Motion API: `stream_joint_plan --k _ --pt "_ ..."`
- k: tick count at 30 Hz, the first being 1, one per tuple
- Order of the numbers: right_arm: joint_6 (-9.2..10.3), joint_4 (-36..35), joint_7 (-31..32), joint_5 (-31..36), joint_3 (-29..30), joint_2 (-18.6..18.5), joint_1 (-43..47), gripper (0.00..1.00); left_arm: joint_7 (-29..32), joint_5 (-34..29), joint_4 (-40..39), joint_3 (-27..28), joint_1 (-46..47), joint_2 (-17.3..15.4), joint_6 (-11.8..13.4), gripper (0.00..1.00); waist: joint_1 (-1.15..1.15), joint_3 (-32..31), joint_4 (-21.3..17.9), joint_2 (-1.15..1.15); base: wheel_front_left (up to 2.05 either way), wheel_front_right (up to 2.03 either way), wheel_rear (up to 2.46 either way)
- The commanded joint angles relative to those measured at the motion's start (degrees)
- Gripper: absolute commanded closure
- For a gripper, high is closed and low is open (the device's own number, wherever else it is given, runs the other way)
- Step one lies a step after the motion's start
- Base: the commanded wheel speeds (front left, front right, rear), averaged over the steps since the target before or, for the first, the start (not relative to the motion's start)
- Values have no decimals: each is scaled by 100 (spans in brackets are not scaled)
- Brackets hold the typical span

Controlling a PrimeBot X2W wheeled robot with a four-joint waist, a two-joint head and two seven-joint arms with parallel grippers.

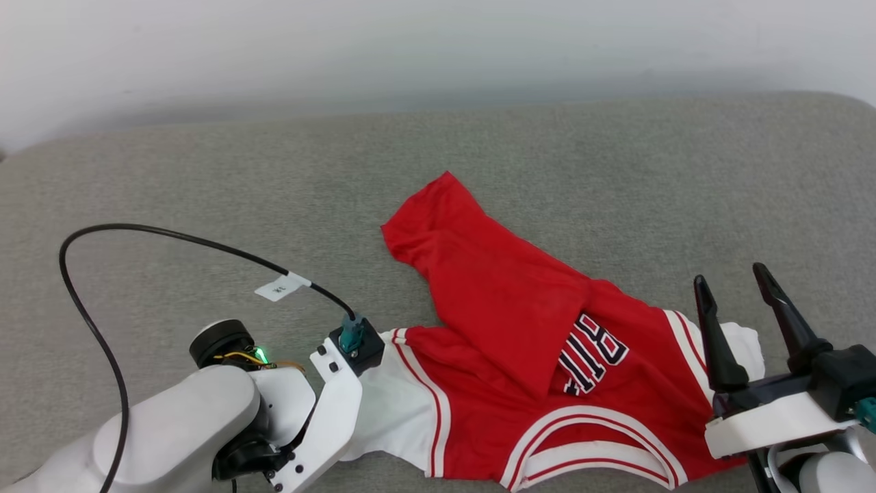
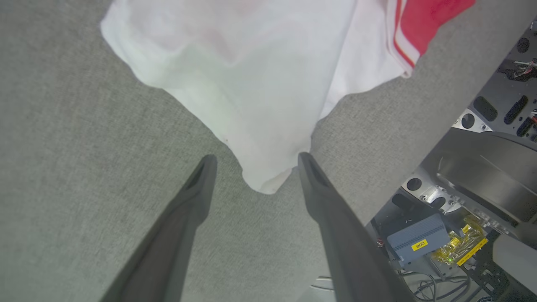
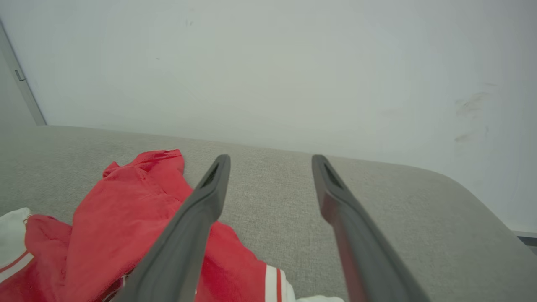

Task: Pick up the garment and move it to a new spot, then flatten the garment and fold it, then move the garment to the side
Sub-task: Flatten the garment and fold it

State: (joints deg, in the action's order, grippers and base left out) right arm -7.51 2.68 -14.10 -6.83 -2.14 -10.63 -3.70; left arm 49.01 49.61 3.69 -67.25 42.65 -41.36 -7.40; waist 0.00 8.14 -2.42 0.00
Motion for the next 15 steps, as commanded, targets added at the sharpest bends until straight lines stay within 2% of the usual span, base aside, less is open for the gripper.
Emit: stream_joint_plan --k 1,3,8,9,10,11,15 --pt "4 43 -20 0 -18 34 -83 0 -31 32 47 -66 73 23 5 0 0 73 -78 0 0 0 0" --pt "4 136 -62 -29 -120 63 -192 0 -139 7 343 -352 251 105 5 0 0 226 -199 0 0 0 0" --pt "4 274 -92 -66 -207 69 -270 0 -67 22 667 -574 286 192 5 0 0 375 -300 0 0 0 0" --pt "4 304 -95 -67 -211 66 -288 0 -4 35 691 -606 258 194 5 3 0 388 -308 0 0 0 0" --pt "4 325 -99 -75 -219 63 -305 0 47 37 682 -626 245 187 5 55 0 400 -312 0 0 0 0" --pt "4 348 -100 -82 -225 63 -319 0 123 61 673 -645 214 168 5 100 0 407 -312 0 0 0 0" --pt "4 423 -109 -119 -186 92 -292 0 165 146 539 -654 199 43 4 100 0 344 -256 0 0 0 0"
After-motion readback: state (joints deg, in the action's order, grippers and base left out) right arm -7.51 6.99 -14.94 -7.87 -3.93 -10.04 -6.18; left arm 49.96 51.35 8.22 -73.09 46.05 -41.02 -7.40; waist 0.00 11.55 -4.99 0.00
